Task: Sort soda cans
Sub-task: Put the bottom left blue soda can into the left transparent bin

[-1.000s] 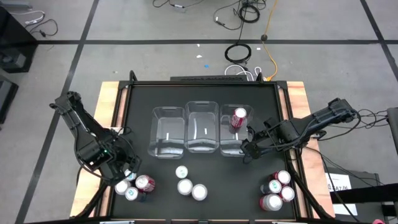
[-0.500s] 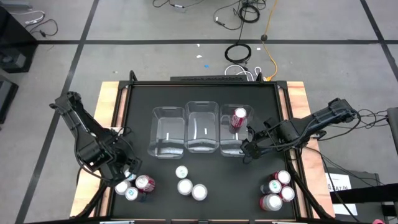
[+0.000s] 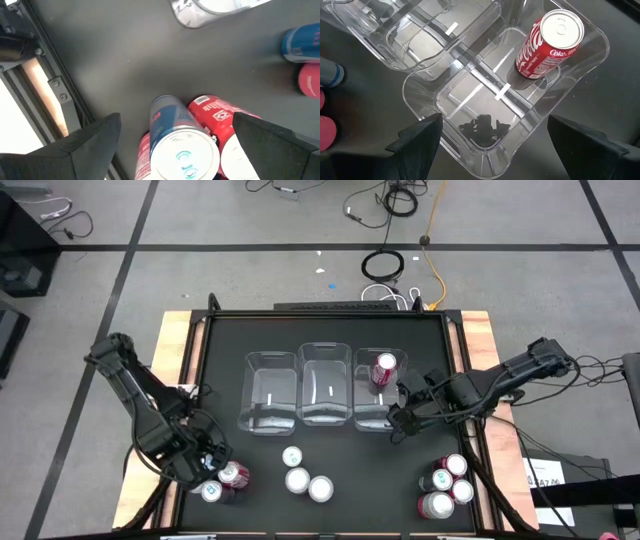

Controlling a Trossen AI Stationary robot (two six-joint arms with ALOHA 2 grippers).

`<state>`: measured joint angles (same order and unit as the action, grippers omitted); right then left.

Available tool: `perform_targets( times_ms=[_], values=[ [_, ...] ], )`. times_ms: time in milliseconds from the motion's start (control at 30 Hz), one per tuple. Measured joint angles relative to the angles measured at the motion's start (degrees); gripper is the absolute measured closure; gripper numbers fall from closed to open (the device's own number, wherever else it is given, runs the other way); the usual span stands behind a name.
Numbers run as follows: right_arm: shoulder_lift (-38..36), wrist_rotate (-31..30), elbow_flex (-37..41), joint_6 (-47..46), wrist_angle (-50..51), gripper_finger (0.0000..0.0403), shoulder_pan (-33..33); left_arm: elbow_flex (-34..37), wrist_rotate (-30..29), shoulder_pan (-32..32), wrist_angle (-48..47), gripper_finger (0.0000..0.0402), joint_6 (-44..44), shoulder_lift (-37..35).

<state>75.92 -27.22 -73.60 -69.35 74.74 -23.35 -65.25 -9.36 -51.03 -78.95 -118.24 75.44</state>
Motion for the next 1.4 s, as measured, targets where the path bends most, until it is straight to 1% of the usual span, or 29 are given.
perform_targets(
  times_ms=[300, 633, 833, 1167, 1400],
  values=[
    [0.00, 0.00, 0.00, 0.01, 0.02, 0.0049, 0.00, 0.00, 1.92, 0.00, 2.56, 0.0011, -0.04, 1.76],
    [0.00, 0.00, 0.00, 0.23, 0.02, 0.0049, 0.00, 0.14, 6.09, 0.00, 3.36, 0.0011, -0.26, 1.99],
    [0.00, 0.01, 0.00, 1.06, 0.02, 0.0049, 0.00, 3.45, 9.78, -0.27, 5.97, 0.0011, -2.34, 1.99],
    [0.00, 0.02, 0.00, 1.30, 0.06, 0.0049, 0.00, 6.60, 9.81, -0.55, 9.77, 0.0011, -2.93, 1.97],
    [0.00, 0.02, 0.00, 1.32, 0.07, 0.0049, 0.00, 7.30, 8.74, -0.55, 10.06, 0.0013, -2.54, 1.97]
  ],
)
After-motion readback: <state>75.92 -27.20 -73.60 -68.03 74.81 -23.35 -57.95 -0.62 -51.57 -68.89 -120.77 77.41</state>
